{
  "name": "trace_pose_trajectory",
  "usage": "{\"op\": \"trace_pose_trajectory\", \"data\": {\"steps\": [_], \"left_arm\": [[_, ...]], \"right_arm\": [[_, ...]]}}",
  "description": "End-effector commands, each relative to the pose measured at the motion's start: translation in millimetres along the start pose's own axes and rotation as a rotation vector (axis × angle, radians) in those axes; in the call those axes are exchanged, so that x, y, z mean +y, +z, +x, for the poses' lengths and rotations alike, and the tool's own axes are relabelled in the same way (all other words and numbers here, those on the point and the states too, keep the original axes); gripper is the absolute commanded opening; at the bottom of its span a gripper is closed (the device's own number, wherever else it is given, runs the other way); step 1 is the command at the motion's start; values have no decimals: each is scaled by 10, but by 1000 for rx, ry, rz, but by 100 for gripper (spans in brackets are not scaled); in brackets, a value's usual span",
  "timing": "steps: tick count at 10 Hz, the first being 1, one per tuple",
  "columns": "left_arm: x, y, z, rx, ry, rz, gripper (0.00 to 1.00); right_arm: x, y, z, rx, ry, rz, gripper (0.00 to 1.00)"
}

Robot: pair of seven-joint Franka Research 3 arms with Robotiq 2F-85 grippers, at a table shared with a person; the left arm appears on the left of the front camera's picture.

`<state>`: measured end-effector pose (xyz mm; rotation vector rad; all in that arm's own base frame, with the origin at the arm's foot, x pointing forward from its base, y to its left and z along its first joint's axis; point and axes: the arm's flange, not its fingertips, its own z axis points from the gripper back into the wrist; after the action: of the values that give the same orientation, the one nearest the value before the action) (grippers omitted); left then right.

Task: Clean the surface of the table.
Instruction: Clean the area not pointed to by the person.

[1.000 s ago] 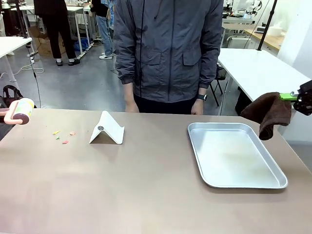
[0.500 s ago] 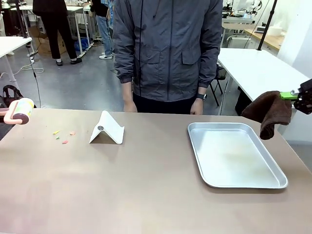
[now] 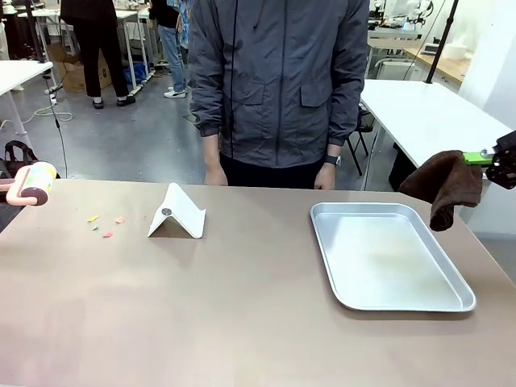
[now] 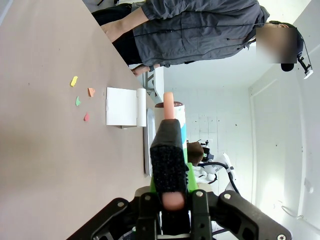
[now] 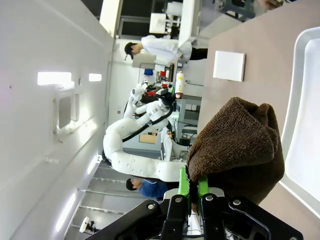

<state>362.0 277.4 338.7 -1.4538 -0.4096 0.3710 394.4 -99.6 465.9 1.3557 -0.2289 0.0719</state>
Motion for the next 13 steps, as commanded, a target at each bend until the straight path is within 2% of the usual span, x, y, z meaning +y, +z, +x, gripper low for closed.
{"op": "trace_pose_trajectory", "data": {"steps": [1,2,4,7,13], "left_arm": [[0,0,0,0,0,0,22],[-109,19,-73,-40,-64,114,22],[-185,-140,-80,-30,-64,260,22],[-119,-466,52,-90,-60,448,22],[14,-737,137,-112,-70,576,22]], "right_arm": [[31,19,-27,8,11,5,7],[31,19,-27,8,11,5,7],[31,19,-27,8,11,5,7],[31,19,-27,8,11,5,7],[31,19,-27,8,11,5,7]]}}
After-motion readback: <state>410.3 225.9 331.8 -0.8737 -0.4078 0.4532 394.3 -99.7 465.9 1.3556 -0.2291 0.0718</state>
